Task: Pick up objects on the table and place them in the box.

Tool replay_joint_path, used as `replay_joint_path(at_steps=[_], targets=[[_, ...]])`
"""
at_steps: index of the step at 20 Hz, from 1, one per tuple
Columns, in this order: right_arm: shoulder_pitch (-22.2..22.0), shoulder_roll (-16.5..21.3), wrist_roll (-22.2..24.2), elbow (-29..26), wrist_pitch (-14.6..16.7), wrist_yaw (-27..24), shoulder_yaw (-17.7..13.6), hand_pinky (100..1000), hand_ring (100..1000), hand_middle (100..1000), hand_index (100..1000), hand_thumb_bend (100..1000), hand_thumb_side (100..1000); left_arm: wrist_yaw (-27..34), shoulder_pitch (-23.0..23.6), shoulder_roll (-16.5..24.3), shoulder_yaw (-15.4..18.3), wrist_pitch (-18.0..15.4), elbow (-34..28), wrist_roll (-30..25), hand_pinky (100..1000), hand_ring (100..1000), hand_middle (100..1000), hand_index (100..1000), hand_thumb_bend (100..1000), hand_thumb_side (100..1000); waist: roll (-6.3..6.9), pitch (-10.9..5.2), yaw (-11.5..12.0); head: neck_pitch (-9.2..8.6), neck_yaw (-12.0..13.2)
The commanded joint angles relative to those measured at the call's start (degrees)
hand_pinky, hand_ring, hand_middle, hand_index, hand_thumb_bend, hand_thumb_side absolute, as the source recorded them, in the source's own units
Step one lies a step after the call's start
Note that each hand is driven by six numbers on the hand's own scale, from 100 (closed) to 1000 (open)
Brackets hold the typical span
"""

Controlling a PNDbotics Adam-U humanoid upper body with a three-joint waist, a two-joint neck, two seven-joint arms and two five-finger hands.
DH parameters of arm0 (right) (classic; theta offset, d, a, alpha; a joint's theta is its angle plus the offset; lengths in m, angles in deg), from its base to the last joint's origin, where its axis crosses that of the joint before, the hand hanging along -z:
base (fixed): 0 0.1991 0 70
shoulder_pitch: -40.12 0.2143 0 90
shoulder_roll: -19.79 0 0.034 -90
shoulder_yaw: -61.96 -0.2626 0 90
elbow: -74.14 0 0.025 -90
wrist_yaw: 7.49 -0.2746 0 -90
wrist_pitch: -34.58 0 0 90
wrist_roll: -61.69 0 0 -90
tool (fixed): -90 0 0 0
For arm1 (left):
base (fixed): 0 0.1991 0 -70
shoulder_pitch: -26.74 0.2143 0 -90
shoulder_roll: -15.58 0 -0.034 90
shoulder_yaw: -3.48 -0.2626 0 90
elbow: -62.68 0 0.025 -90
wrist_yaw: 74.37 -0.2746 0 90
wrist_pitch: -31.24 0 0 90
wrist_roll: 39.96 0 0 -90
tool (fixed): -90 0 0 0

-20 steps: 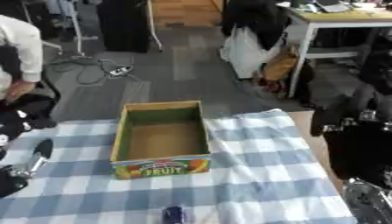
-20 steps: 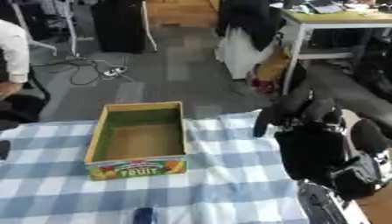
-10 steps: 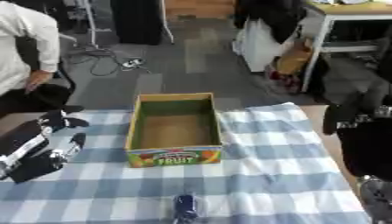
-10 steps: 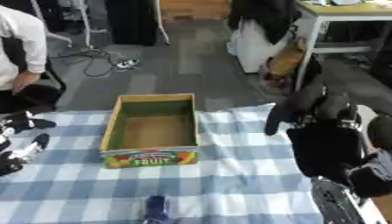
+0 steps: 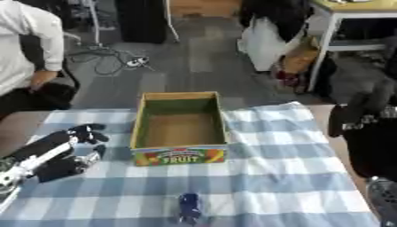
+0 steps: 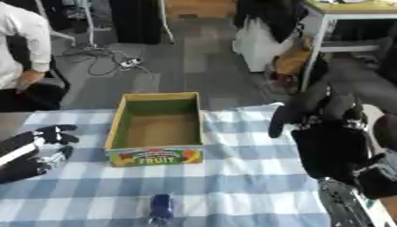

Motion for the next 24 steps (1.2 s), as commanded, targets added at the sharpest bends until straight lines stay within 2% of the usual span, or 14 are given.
replay_joint_path(at_steps=[1,4,9,10,16,24], targets=[[0.4,0.6,16.0,-0.6,15.5,-0.2,-0.1,525,637,654,688,115,776,1.9,-1.4,0.3,-0.1,0.2,1.0,-2.1,905,813,1000,884,100,971,0.13,-1.02,-0.2,-0.2,0.0],[0.5,0.6,16.2,-0.6,15.3,0.0,-0.2,525,638,654,689,111,778,3.5,-1.7,-0.3,-0.2,1.0,2.2,-3.9,914,816,1000,885,105,968,0.13,-0.98,-0.2,0.03,0.1],[0.5,0.5,16.4,-0.6,15.0,0.4,-0.2,524,638,654,689,108,780,6.8,-2.5,-2.0,-0.2,2.1,5.0,-7.6,938,821,1000,889,158,960,0.01,-0.84,-0.4,0.49,0.2],[0.6,0.4,16.4,-0.6,15.0,0.5,-0.2,523,638,654,690,106,781,7.7,-2.6,-2.4,-0.2,2.4,5.7,-8.5,966,830,1000,892,192,972,-0.01,-0.8,-0.4,0.54,0.3],[0.9,0.2,16.3,-0.6,14.6,0.9,-0.3,523,638,655,690,103,783,14.4,-2.8,-4.4,0.4,3.9,9.8,-13.6,988,837,1000,891,201,1000,-0.09,-0.63,-0.6,0.81,0.5],[1.0,0.1,16.4,-0.6,14.4,1.2,-0.3,523,639,656,691,100,785,16.7,-3.5,-6.5,0.1,2.8,11.6,-16.5,1000,844,1000,902,253,995,-0.21,-0.52,-0.8,0.75,0.8]])
